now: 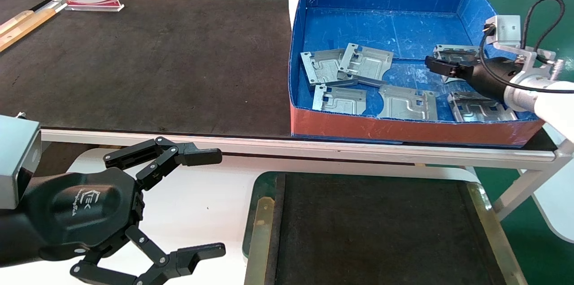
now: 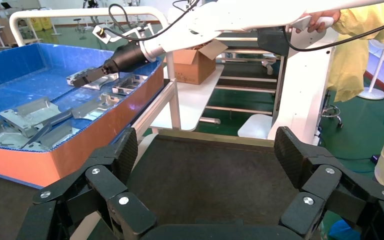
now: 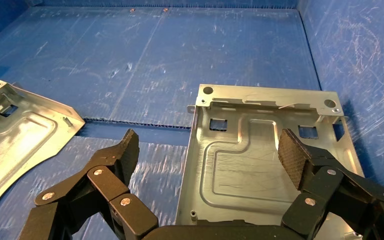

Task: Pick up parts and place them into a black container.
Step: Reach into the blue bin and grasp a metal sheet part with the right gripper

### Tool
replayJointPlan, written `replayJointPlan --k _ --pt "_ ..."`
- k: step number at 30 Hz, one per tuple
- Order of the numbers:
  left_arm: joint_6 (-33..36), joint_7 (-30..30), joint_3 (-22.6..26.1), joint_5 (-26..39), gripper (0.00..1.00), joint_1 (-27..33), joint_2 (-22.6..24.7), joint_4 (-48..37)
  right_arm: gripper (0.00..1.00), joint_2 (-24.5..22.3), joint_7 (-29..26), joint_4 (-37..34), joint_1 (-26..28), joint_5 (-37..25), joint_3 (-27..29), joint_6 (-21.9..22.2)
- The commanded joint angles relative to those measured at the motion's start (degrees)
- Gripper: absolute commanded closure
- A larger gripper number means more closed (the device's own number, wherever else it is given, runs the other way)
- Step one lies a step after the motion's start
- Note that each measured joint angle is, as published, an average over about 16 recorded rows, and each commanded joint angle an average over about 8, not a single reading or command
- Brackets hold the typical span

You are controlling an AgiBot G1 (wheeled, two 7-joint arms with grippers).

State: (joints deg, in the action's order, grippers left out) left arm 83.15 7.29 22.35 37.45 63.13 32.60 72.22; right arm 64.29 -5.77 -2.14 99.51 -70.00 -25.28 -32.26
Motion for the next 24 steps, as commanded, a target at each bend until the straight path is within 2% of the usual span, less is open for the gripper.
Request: replayJointPlan --k 1,3,24 --pt "0.0 0.0 0.0 0.0 0.00 0.0 0.0 0.0 0.86 0.1 -0.5 0.1 -0.2 -0.1 -0.1 0.2" --pt "0.0 0.0 0.0 0.0 0.00 0.0 0.0 0.0 1.00 0.2 -0.8 0.3 -0.3 -0.2 -0.2 0.3" --pt "0.0 0.0 0.0 0.0 0.00 0.0 0.0 0.0 1.00 0.5 -2.7 1.2 -0.4 -2.5 -1.7 1.7"
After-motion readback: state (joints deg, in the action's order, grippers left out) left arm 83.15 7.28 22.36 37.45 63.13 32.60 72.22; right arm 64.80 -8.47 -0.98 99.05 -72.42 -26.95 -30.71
